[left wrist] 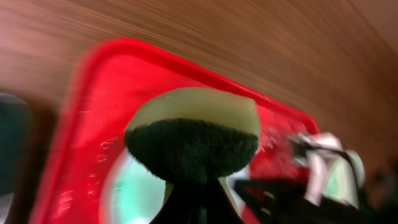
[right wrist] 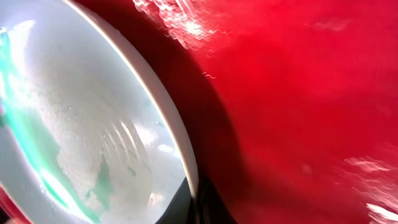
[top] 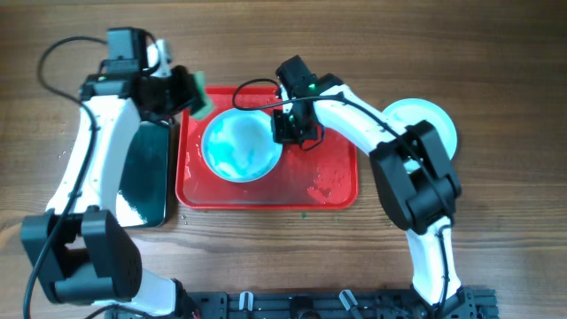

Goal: Clean dirty plates on tray and stack at the side

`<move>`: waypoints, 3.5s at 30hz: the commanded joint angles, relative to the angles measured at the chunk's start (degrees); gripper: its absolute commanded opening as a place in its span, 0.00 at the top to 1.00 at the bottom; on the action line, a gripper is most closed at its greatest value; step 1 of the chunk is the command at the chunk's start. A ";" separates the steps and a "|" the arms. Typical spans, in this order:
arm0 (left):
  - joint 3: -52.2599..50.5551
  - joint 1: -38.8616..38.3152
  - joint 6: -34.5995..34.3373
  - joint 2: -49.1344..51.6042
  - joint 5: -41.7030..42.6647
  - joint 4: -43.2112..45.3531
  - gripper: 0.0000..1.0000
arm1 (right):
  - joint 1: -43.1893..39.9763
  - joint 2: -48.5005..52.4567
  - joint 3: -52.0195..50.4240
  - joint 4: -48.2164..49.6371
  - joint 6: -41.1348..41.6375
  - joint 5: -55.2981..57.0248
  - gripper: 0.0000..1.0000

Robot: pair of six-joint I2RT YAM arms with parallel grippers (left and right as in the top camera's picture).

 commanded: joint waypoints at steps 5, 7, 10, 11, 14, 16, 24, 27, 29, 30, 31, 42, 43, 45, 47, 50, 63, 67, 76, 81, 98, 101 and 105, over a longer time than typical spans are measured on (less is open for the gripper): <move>-0.15 1.36 -3.04 -0.09 -6.88 -3.08 0.96 | 3.98 -16.55 -0.20 -8.22 -3.17 40.72 0.96; -0.20 1.36 -3.19 0.09 -6.97 -3.04 0.96 | 6.75 -18.84 -0.20 -10.75 -0.35 52.61 0.96; -0.20 1.36 -3.19 0.24 -7.37 -3.02 0.96 | 12.87 -20.09 -0.20 -15.67 3.72 70.55 0.96; -0.20 1.36 -3.19 0.24 -7.39 -3.02 0.96 | 15.26 -20.04 -0.20 -16.90 3.98 75.19 0.96; -0.20 1.36 -3.19 0.24 -7.65 -3.02 0.96 | 20.90 -20.04 -0.20 -18.08 4.87 84.78 0.96; -0.22 1.36 -3.17 0.26 -8.02 -3.04 0.96 | 24.87 -20.06 -0.20 -18.08 4.76 91.30 0.96; -0.24 1.36 -3.37 0.26 -8.20 -3.04 0.96 | 29.51 -20.04 -0.20 -16.09 4.81 102.01 0.96; -0.24 1.36 -3.39 0.26 -8.20 -3.21 0.96 | 29.51 -20.04 -0.20 -16.15 7.43 100.67 0.96; -0.24 1.36 -3.39 0.26 -8.22 -3.21 0.96 | 29.07 -20.06 -0.20 -16.04 7.93 93.53 0.96; -0.24 1.36 -3.39 0.26 -8.20 -3.19 0.96 | 28.39 -20.06 -0.20 -16.04 8.85 86.79 0.96; -0.24 1.36 -3.39 0.26 -8.22 -3.17 0.96 | 27.71 -20.06 -0.20 -16.00 9.29 80.39 0.96; -0.24 1.40 -3.37 0.26 -8.92 -3.17 0.96 | -17.35 -24.22 -0.22 -10.27 -0.39 6.29 0.96; -0.24 1.40 -3.39 0.26 -9.27 -3.19 0.96 | -20.65 -24.22 -0.22 -10.49 -0.37 6.19 0.96; -0.24 1.40 -3.37 0.26 -9.27 -3.19 0.96 | -28.15 -24.22 -0.22 -11.10 -0.46 6.34 0.96; -0.24 1.40 -3.37 0.26 -9.29 -3.19 0.96 | -33.14 -24.20 -0.92 -11.17 -0.59 7.39 0.96; -0.24 1.40 -3.34 0.26 -9.73 -3.45 0.96 | -40.76 -24.20 -6.01 -9.94 -0.15 9.84 0.96; -0.24 1.53 1.42 0.22 -23.23 -6.67 0.96 | -44.13 -24.20 -26.62 -2.67 4.85 19.12 0.96; -0.24 1.53 1.42 0.22 -25.83 -6.64 0.96 | -44.13 -24.22 -26.73 -4.98 4.33 21.75 0.96; -0.24 1.53 4.92 0.22 -30.84 -6.88 0.96 | -44.13 -26.51 -26.71 -7.10 3.54 21.77 0.94; -0.24 1.53 4.90 0.22 -31.10 -6.56 0.96 | -44.11 -31.41 -25.03 -6.34 -3.37 13.77 0.03; -6.69 7.37 5.25 0.46 -31.26 -9.64 0.96 | -29.09 -38.47 -20.85 -2.38 -13.31 3.37 0.00; -13.92 8.33 -0.07 0.46 -36.30 -6.32 0.96 | -26.86 -38.47 -20.85 -1.42 -13.35 3.74 0.00; -18.93 11.17 -0.42 0.46 -36.39 -0.94 0.96 | -26.32 -38.47 -20.85 -2.03 -13.42 3.72 0.00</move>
